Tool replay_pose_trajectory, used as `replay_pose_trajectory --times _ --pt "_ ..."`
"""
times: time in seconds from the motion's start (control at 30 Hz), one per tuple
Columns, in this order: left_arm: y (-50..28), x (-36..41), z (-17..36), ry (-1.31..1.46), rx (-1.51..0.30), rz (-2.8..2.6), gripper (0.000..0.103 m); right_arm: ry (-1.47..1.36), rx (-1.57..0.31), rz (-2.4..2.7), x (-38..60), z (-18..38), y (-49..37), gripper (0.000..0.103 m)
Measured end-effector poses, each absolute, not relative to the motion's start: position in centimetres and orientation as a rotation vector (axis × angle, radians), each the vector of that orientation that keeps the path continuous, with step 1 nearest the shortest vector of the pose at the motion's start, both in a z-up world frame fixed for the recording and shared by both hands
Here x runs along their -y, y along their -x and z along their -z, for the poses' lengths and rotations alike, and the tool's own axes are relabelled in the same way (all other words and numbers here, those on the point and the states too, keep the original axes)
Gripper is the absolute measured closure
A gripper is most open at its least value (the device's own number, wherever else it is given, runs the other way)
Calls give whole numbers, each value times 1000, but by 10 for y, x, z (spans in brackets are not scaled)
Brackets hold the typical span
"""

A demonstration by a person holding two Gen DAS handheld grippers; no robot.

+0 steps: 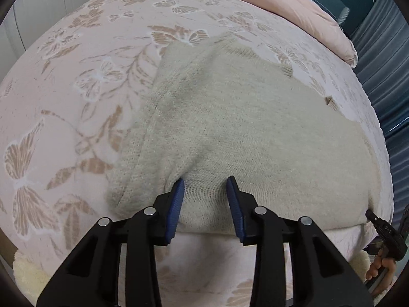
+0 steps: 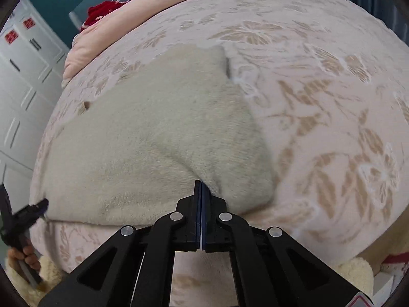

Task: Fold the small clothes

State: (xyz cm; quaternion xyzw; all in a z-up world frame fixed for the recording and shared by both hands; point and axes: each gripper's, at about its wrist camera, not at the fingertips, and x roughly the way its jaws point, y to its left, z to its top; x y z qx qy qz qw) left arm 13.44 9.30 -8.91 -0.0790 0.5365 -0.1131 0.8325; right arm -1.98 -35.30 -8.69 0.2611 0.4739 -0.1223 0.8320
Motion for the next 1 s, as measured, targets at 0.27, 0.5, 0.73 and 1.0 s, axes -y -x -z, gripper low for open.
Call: replay_pose_trajectory --times 0.27,0.5,0.73,1.0 --pt "-129 -60 86 50 -1117 132 55 -355 -956 140 280 49 -74 100" --pt "-102 -124 54 236 -1038 118 34 -451 -968 397 350 65 -32 101" --pt "-88 -155 82 493 -1102 61 33 -345 -973 79 248 27 -66 93" --pt "-84 -136 67 499 -1085 124 29 -245 -1196 -7 167 102 -210 103"
